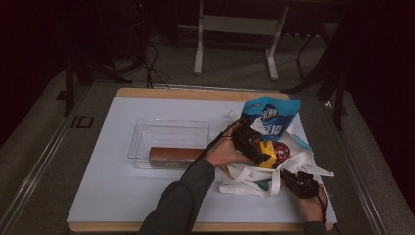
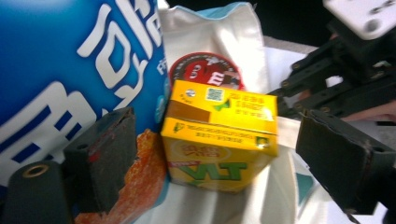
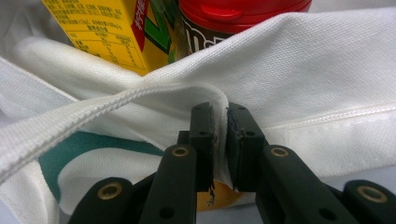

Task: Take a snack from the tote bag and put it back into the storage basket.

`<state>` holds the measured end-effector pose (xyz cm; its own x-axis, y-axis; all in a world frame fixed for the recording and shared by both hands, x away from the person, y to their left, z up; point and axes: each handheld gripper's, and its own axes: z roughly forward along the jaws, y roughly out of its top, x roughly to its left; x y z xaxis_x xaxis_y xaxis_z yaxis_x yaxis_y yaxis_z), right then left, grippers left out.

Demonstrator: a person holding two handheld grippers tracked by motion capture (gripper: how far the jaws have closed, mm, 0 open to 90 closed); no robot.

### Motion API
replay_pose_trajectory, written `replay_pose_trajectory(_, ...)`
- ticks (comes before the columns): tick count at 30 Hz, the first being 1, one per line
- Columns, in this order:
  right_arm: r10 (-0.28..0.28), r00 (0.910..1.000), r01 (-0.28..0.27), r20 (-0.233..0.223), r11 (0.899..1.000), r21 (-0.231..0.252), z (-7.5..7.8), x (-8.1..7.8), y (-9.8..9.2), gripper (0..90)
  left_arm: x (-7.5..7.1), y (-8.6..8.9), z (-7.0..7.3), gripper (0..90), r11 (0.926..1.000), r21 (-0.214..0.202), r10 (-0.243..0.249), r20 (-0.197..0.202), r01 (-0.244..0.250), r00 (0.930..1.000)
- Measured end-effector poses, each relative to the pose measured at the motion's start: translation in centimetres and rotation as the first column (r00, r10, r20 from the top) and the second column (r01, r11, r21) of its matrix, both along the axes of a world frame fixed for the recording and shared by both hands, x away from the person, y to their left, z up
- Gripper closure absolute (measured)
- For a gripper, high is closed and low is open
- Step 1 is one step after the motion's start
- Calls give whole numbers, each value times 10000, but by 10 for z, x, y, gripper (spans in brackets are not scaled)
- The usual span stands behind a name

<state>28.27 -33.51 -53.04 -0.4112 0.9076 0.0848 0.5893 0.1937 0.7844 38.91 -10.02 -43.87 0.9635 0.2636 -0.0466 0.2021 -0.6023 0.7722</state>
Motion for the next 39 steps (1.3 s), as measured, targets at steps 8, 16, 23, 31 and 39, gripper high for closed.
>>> replay_pose_trajectory(8, -7, 10000, 7, -11, 10000, 5, 0, 0, 0, 812, 3, -8, -7, 106, 9999, 105, -99, -266, 102, 9996)
replay_pose_trajectory(16, 6, 10000, -6, -26, 10000, 35, 0, 0, 0, 809, 6, -16, -19, 186, 9996, 212, -199, -403, 207, 9990)
replay_pose_trajectory(23, 18, 10000, -18, -31, 10000, 37, 0, 0, 0, 808, 4, -23, -29, 224, 9980, 571, -263, -288, 279, 9992)
replay_pose_trajectory(31, 18, 10000, -18, -24, 10000, 48, 0, 0, 0, 807, 0, -24, -31, 263, 9967, 779, -233, -34, 235, 9997)
replay_pose_trajectory(39, 52, 10000, -51, -29, 10000, 84, 0, 1, 0, 806, -4, -22, -31, 288, 9965, 829, -76, 158, 63, 9998)
